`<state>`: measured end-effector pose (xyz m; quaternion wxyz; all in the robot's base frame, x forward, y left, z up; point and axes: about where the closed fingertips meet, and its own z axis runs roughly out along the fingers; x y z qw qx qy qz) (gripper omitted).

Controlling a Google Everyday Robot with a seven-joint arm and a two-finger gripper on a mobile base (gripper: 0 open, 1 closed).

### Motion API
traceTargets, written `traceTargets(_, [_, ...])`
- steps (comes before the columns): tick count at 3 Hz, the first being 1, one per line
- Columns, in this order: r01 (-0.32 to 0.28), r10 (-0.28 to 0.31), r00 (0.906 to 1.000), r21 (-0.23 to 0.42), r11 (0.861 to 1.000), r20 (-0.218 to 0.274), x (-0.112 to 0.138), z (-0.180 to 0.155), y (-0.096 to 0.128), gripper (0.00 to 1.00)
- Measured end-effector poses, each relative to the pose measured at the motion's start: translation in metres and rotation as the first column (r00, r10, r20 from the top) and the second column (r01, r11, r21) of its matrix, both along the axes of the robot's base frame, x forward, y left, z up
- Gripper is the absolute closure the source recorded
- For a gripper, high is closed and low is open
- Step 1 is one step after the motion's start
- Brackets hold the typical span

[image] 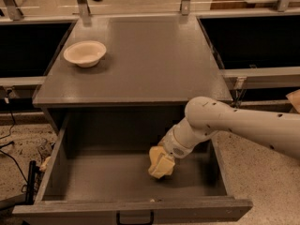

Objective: Place sponge into top drawer

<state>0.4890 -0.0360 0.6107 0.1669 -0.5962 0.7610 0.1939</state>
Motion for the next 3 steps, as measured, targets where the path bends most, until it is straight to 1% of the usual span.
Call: traceTargets(3, [0.000,0.000,1.0000,0.000,1.000,0.000,0.0000,0.0000,0.0001,0.13])
